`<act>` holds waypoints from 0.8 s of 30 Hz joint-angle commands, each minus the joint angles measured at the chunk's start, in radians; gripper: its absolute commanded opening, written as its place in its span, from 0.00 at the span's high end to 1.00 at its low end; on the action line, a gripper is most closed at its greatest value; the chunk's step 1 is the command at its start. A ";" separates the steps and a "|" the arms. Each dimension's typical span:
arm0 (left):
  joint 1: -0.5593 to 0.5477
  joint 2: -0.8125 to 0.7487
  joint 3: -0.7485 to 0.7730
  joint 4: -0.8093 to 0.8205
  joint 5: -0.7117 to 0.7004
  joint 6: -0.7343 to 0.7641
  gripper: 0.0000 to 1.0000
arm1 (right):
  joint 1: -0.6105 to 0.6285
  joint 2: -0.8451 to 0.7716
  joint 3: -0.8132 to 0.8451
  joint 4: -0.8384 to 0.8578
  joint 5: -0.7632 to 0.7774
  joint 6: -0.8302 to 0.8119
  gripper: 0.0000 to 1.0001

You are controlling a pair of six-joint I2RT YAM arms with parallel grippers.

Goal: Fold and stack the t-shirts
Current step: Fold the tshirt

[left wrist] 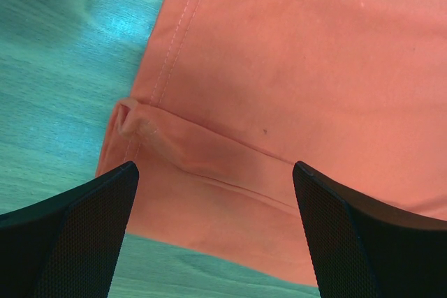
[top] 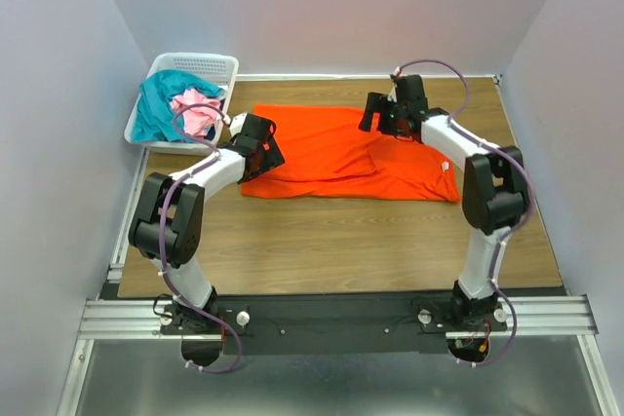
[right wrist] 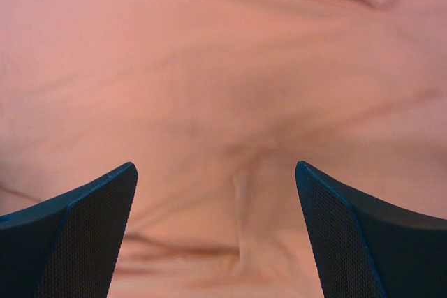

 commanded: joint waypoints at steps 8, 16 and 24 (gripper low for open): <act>0.000 -0.039 -0.043 0.036 0.020 0.008 0.02 | 0.003 -0.351 -0.455 -0.004 0.105 0.064 0.00; 0.004 0.057 0.051 0.071 0.001 0.014 0.02 | 0.003 -0.397 -0.571 -0.006 0.148 0.058 0.00; 0.056 0.211 0.232 0.005 -0.056 0.054 0.02 | 0.003 -0.428 -0.602 -0.010 0.201 0.060 0.00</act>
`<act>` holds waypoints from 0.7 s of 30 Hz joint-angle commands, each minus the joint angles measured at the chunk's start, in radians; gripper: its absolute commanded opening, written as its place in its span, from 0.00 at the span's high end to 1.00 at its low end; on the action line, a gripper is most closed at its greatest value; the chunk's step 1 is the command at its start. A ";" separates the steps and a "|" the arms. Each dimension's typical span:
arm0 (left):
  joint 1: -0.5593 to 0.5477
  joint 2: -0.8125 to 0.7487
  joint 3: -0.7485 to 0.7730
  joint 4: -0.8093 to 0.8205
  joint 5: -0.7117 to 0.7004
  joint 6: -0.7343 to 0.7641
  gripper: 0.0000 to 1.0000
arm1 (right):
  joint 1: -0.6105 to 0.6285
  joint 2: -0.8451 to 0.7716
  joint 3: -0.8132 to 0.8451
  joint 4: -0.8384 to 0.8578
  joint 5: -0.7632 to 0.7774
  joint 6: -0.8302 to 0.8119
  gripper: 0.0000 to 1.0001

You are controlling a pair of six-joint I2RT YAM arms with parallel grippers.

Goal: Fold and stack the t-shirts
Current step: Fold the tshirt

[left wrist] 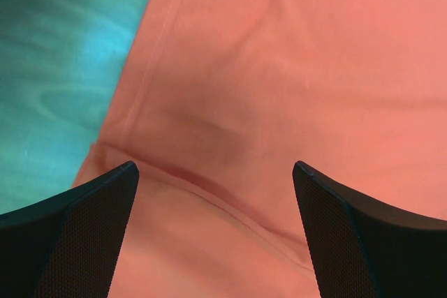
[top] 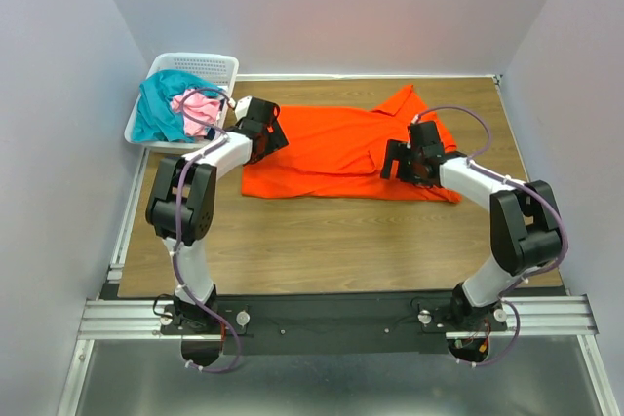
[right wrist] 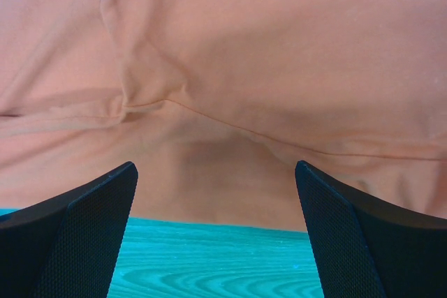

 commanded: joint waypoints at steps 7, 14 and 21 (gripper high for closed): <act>0.056 0.004 0.094 -0.050 -0.040 0.043 0.02 | 0.003 -0.106 -0.002 -0.018 0.080 0.000 0.00; 0.017 -0.158 0.017 -0.037 -0.039 0.025 0.02 | 0.003 -0.131 0.012 -0.027 -0.009 -0.043 0.00; -0.023 -0.228 -0.148 0.027 0.038 0.001 0.02 | 0.066 -0.006 0.058 0.005 -0.227 -0.013 0.00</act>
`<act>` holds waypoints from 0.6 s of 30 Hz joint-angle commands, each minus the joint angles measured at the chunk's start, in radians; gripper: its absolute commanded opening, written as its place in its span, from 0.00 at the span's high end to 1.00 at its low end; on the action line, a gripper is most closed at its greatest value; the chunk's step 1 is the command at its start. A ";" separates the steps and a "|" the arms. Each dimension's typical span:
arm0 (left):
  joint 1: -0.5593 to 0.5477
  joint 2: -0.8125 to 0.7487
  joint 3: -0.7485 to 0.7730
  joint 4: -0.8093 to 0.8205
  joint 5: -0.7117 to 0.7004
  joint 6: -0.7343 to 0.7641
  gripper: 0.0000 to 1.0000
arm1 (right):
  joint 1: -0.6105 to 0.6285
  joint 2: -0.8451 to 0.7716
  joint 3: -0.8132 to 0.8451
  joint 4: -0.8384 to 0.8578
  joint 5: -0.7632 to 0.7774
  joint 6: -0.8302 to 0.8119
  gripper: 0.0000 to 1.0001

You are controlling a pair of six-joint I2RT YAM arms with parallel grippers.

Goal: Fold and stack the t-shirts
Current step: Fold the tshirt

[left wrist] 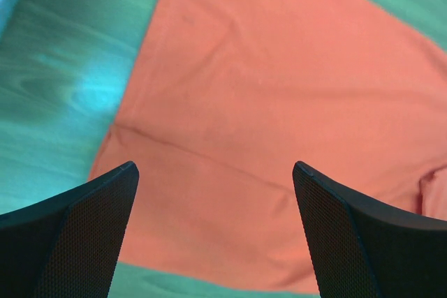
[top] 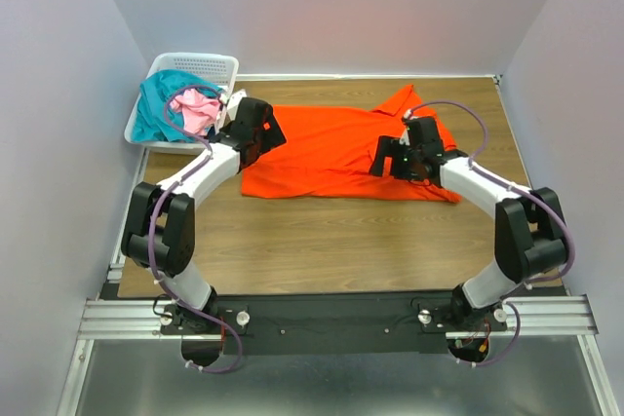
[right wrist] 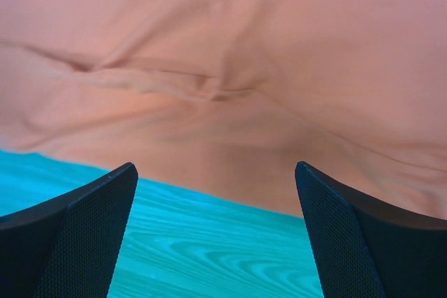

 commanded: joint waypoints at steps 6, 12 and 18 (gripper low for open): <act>-0.019 -0.012 -0.125 0.023 0.039 -0.024 0.02 | 0.080 0.223 0.135 0.058 -0.177 0.054 0.00; -0.023 -0.027 -0.158 0.037 0.042 -0.022 0.02 | 0.080 0.349 0.261 0.084 -0.120 0.079 0.00; -0.025 -0.030 -0.154 0.026 0.036 -0.011 0.02 | 0.080 0.326 0.298 0.080 -0.085 0.077 0.00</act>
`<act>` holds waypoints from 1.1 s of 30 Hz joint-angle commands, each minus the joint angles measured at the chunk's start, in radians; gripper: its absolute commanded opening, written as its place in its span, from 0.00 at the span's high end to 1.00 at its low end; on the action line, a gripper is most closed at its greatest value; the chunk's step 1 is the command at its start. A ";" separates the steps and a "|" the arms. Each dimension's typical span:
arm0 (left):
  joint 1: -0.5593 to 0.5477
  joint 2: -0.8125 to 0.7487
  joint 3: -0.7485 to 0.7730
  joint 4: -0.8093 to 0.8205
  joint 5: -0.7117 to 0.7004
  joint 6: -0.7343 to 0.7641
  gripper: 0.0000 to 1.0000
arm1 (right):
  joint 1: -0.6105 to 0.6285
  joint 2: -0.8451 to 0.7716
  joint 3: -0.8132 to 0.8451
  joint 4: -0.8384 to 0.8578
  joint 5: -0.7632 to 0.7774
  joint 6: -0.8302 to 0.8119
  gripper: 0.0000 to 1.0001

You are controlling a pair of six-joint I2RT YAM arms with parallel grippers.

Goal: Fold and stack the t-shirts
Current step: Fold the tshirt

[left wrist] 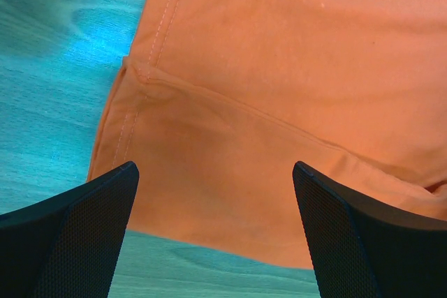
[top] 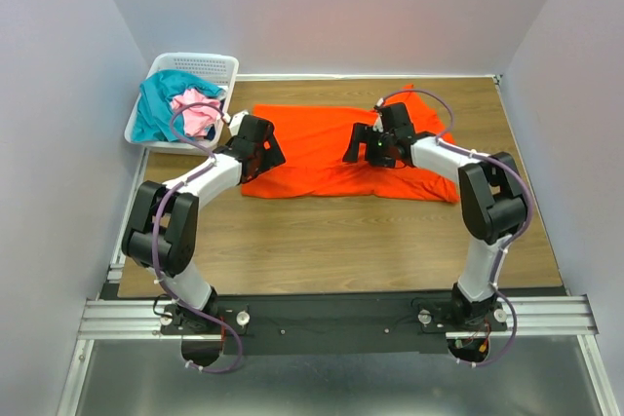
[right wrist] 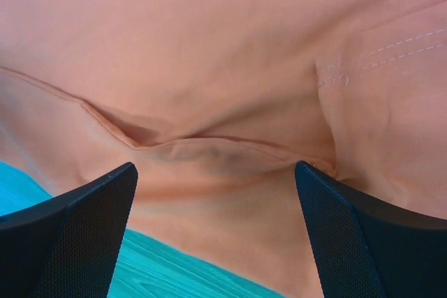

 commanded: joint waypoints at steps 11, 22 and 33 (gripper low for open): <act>-0.053 0.063 0.102 0.013 0.015 0.008 0.02 | -0.050 -0.273 -0.218 -0.166 0.378 0.029 0.00; -0.056 0.126 0.040 0.046 0.030 0.012 0.02 | -0.275 -0.245 -0.280 -0.163 0.353 0.010 0.00; -0.004 0.117 -0.084 0.057 0.033 0.011 0.02 | -0.348 -0.166 -0.290 -0.179 0.424 0.049 0.00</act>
